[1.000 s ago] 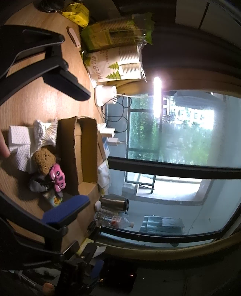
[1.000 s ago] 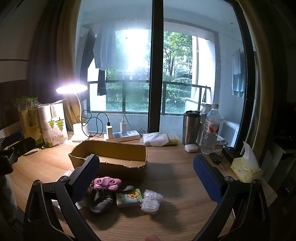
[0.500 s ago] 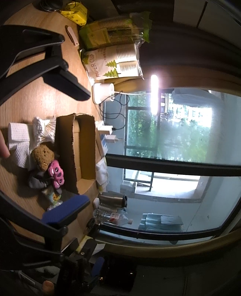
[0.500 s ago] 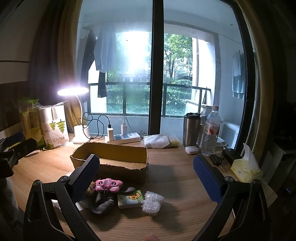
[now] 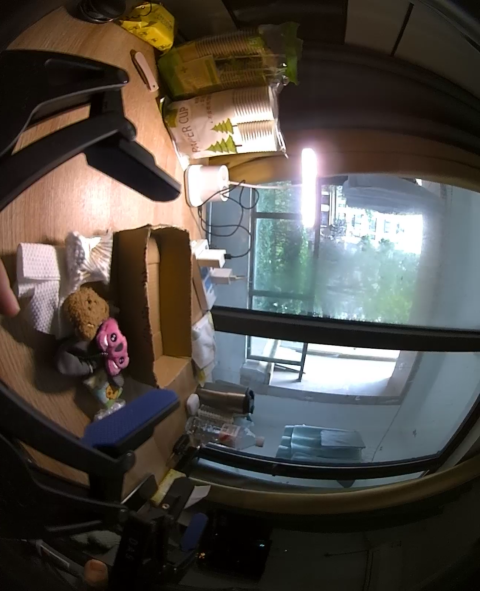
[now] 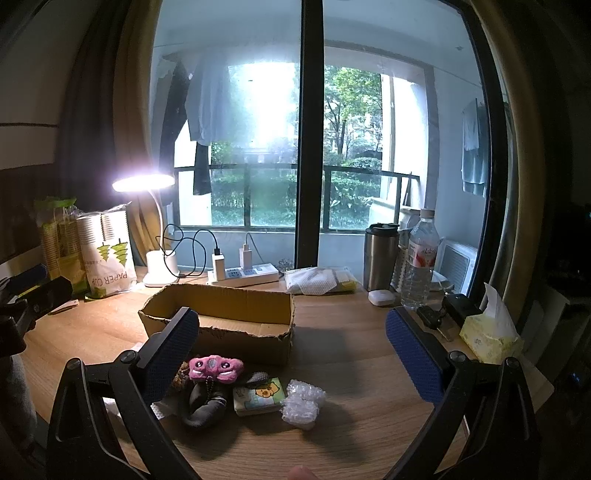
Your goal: Organize soft objects
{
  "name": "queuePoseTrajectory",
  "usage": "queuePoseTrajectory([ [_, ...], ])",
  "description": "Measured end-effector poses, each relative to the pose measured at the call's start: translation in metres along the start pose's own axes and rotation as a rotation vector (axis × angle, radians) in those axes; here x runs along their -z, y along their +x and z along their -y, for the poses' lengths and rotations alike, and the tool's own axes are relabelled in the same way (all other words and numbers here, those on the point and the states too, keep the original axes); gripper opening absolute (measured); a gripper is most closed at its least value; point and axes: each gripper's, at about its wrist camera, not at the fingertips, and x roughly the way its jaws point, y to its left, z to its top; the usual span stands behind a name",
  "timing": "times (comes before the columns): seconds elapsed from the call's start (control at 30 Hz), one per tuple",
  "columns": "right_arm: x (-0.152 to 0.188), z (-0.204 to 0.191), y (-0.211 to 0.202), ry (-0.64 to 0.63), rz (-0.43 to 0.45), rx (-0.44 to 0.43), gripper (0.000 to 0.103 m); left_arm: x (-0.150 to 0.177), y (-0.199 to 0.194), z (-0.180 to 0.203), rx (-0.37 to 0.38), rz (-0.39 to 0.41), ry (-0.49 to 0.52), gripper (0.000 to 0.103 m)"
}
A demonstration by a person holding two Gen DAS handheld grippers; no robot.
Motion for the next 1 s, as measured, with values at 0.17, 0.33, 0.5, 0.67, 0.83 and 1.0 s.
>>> queuePoseTrajectory([
  [0.17, 0.0001, 0.0004, 0.0000, 0.000, -0.001, -0.001, 0.103, 0.0001, 0.0004, 0.0009, -0.001, -0.001, 0.000, 0.103],
  [0.33, -0.0002, 0.0009, -0.0001, 0.000, -0.001, 0.000, 0.103, 0.0005, 0.0006, 0.0019, -0.001, 0.001, -0.002, 0.103],
  [0.5, -0.0001, 0.0009, -0.0003, 0.000, -0.001, -0.001, 0.103, 0.0003, 0.0007, 0.0015, -0.001, -0.001, -0.001, 0.103],
  [0.67, 0.0003, 0.0015, -0.0003, 0.000, -0.002, -0.002, 0.103, 0.0006, 0.0008, 0.0017, 0.000, -0.002, -0.002, 0.103],
  [0.83, 0.0004, 0.0009, -0.0002, 0.000, -0.001, -0.002, 0.103, 0.0012, 0.0009, 0.0018, 0.000, -0.003, -0.003, 0.103],
  [1.0, 0.0003, 0.0008, -0.0002, 0.000, -0.001, -0.002, 0.103, 0.0013, 0.0011, 0.0019, 0.002, -0.004, -0.002, 0.103],
])
